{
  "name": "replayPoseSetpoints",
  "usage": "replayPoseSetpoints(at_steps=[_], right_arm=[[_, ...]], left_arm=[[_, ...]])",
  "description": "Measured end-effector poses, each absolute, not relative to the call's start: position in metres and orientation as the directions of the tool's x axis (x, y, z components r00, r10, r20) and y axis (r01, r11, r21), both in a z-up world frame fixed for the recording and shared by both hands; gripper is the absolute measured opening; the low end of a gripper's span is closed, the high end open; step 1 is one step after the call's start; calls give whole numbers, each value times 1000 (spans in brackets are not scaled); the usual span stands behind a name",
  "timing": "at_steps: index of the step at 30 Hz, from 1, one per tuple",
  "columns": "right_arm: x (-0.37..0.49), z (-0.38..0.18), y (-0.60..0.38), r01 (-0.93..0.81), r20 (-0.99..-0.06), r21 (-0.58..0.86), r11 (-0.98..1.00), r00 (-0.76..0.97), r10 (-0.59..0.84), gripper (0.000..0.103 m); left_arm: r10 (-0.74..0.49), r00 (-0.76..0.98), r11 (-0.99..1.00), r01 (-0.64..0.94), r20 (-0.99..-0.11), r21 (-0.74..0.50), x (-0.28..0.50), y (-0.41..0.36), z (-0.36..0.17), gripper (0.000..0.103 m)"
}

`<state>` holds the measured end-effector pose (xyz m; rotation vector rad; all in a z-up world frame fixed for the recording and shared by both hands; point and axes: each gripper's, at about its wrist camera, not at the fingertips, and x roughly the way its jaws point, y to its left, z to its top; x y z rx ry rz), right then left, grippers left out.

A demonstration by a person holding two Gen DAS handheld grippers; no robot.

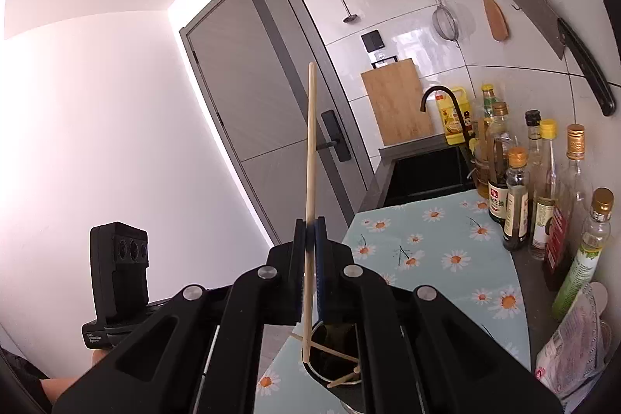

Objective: Organize utensils
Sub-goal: 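Lift the held chopstick with the right tool up over the black cup, then open the right tool to drop the chopstick into the black cup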

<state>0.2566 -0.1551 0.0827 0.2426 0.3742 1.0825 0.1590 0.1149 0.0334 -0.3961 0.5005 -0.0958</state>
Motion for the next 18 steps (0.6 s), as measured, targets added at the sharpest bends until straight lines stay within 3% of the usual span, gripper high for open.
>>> replayPoseSetpoints(at_steps=[12, 18], right_arm=[[257, 39, -127, -838, -109, 253, 484, 472, 875, 6], [252, 19, -118, -837, -117, 176, 518, 504, 855, 6]], left_arm=[[-179, 861, 920, -24, -476, -390, 165, 121, 23, 35], [-181, 855, 921, -26, -486, -388, 165, 120, 18, 35]])
